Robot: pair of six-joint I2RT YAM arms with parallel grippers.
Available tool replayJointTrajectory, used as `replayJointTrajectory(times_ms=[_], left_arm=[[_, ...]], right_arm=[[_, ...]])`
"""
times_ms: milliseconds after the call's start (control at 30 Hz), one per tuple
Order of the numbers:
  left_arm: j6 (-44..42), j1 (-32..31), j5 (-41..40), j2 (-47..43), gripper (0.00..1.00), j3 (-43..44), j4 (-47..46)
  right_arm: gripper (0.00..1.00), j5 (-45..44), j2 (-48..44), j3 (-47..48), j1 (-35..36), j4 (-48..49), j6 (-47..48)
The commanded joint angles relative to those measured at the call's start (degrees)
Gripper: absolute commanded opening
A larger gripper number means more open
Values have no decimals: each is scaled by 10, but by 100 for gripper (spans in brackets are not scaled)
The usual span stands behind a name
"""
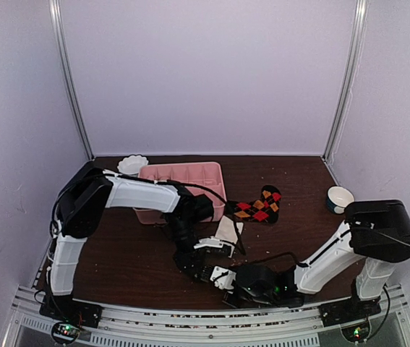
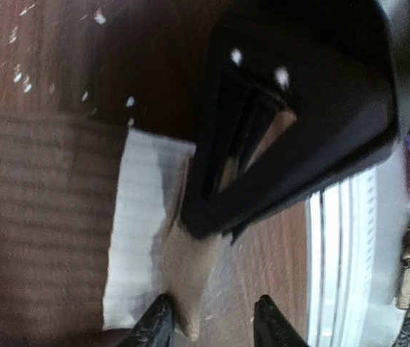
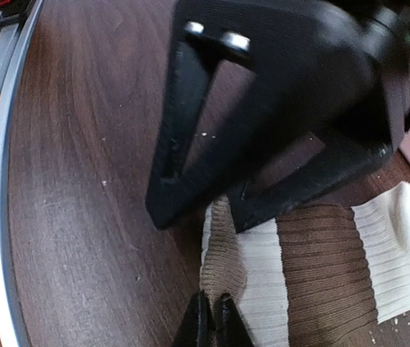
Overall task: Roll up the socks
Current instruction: Roll the sock.
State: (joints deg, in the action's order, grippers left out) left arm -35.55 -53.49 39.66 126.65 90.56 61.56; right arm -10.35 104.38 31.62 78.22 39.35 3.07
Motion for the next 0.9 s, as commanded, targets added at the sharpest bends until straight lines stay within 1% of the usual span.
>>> replayJointTrajectory(times_ms=[0, 33, 67, 100, 200, 267, 367, 500, 767, 867], left_arm=[[4, 7, -79, -88, 47, -81, -123], [5, 8, -88, -115, 48, -106, -155], [5, 8, -96, -140, 57, -134, -185], [0, 8, -101, -166, 61, -173, -221], [-16, 8, -112, -228, 63, -244, -304], [-25, 6, -115, -250, 63, -264, -331], [-40, 0, -109, -258, 61, -270, -343], [-61, -26, -111, -251, 56, -265, -347], [-96, -64, -154, -231, 45, -279, -397], [-106, -68, -174, -219, 41, -277, -414]], right_arm=[[0, 89, -12, -29, -30, -25, -100], [0, 110, -15, -36, -38, -19, -122], [0, 130, -16, -43, -48, -13, -144], [0, 150, -18, -49, -58, -6, -169], [0, 194, -21, -77, -84, 37, -235], [0, 215, -17, -92, -97, 60, -276], [0, 256, 4, -87, -117, 60, -327], [0, 312, 45, -72, -145, 60, -387], [0, 388, 123, -92, -189, 152, -507], [0, 413, 146, -87, -199, 152, -525]])
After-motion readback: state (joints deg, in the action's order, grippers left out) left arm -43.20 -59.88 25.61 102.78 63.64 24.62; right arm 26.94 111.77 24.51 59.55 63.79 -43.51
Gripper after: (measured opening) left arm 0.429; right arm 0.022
